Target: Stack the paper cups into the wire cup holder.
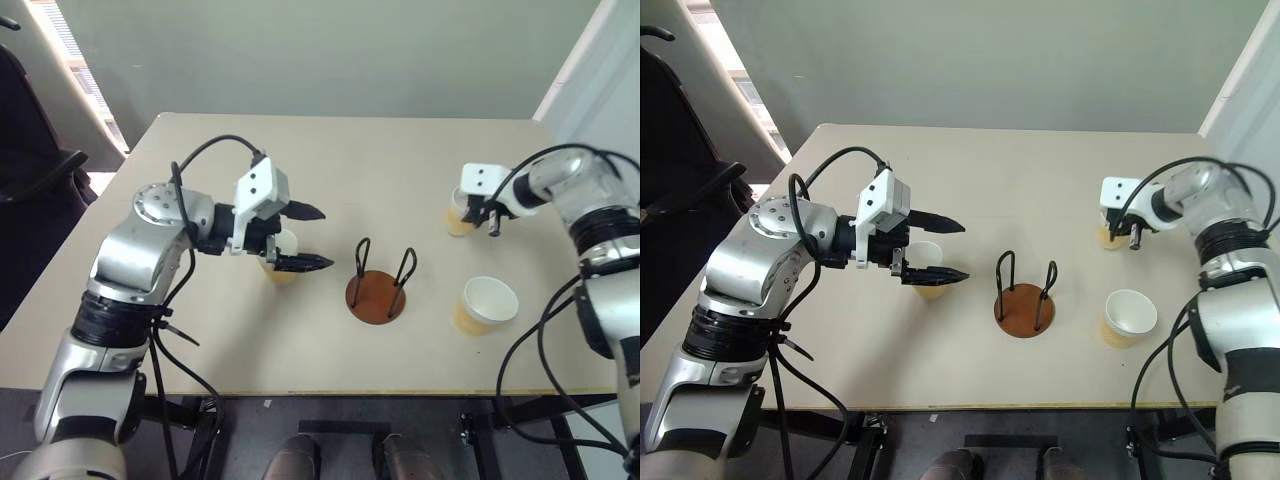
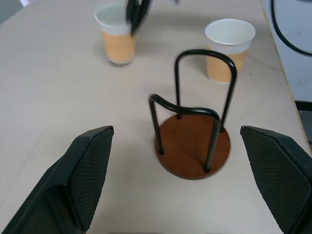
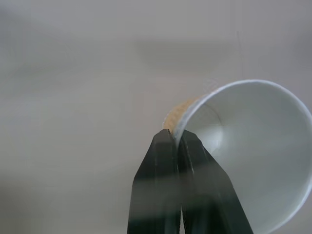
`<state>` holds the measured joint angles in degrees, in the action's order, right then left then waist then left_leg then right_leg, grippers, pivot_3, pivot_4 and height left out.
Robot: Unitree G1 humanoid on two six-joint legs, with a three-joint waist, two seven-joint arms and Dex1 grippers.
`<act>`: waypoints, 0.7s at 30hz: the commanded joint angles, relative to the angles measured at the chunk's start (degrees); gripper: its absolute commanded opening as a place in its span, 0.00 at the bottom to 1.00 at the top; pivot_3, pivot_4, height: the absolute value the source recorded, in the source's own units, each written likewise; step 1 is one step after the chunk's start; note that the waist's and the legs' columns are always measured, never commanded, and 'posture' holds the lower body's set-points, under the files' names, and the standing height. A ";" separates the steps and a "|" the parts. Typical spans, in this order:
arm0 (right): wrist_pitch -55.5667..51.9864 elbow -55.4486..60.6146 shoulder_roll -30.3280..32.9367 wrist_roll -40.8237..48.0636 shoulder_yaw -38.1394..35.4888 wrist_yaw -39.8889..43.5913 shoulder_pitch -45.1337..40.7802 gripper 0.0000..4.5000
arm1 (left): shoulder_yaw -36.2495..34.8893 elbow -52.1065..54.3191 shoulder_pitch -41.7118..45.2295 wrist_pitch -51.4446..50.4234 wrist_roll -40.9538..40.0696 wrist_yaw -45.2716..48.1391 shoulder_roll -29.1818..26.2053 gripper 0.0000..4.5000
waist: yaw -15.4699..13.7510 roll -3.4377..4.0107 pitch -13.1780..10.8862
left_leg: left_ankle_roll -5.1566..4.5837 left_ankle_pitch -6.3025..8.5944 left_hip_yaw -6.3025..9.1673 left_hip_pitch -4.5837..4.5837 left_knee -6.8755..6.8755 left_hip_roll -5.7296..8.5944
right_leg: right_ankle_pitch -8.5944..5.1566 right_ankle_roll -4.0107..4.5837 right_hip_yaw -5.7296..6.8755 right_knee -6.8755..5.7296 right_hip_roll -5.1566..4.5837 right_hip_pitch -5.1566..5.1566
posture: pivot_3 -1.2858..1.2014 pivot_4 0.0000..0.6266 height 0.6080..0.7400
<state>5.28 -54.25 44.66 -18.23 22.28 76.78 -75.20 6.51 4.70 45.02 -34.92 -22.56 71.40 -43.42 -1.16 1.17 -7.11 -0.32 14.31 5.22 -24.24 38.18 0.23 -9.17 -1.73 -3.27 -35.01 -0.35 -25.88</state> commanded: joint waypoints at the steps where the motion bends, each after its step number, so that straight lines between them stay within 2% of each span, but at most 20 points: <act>1: -11.12 29.19 3.79 9.95 -5.29 12.10 3.48 0.01 | -1.62 2.36 -1.28 0.57 -1.84 2.52 -2.28 1.00 | 0.17 0.00 0.00 | 0.31 -0.18 0.00 -0.01 -0.01 -0.04 | -0.03 0.05 0.01 0.00 0.04 0.00 | 0.52 0.24 1.00; 3: -20.71 43.98 5.75 15.30 -6.54 15.12 5.80 0.01 | -1.45 1.98 -1.88 1.24 -1.82 3.20 -2.96 1.00 | 0.40 -0.01 0.00 | 0.63 -0.37 0.01 0.01 -0.04 -0.10 | -0.12 0.18 0.02 0.01 0.13 0.00 | 0.52 0.24 1.00; 6: -32.04 59.61 9.24 23.03 -5.81 15.72 7.61 0.01 | -1.09 0.53 -1.45 1.94 -1.46 3.60 -2.91 1.00 | 0.59 -0.01 0.00 | 0.70 -0.41 0.03 0.04 -0.05 -0.13 | -0.16 0.24 0.02 0.00 0.17 0.01 | 0.52 0.24 1.00; 9: -38.23 69.16 12.33 28.51 -4.03 15.72 9.50 0.01 | -0.47 -0.91 -0.47 2.60 -0.93 3.89 -2.36 1.00 | 0.38 -0.04 0.01 | 0.68 -0.40 0.09 0.05 0.00 -0.12 | -0.19 0.27 0.03 0.00 0.17 0.08 | 0.52 0.24 1.00; 13: -39.70 71.16 12.04 28.80 -3.08 15.72 9.84 0.01 | 0.31 -1.71 0.48 3.04 -0.55 3.86 -1.59 1.00 | 0.48 -0.05 0.00 | 0.02 -0.03 0.08 0.08 0.12 -0.04 | -0.33 0.58 0.00 -0.03 0.08 0.13 | 0.52 0.24 1.00; 21: -36.22 68.36 8.82 26.13 -0.35 14.90 9.29 0.01 | 0.32 -1.47 0.33 3.04 -0.41 3.41 -1.53 1.00 | 0.72 -0.05 0.00 | -0.07 -0.28 0.09 0.21 0.14 -0.04 | -0.21 0.66 0.00 -0.32 0.10 0.11 | 0.52 0.24 1.00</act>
<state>-32.21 14.52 53.68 8.79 21.87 92.03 -64.72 7.51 2.33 44.10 -32.31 -22.76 74.87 -44.77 -0.44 1.12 -7.11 -0.41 14.00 5.31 -24.03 38.32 0.19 -9.37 -1.06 -3.27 -35.36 -0.25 -25.77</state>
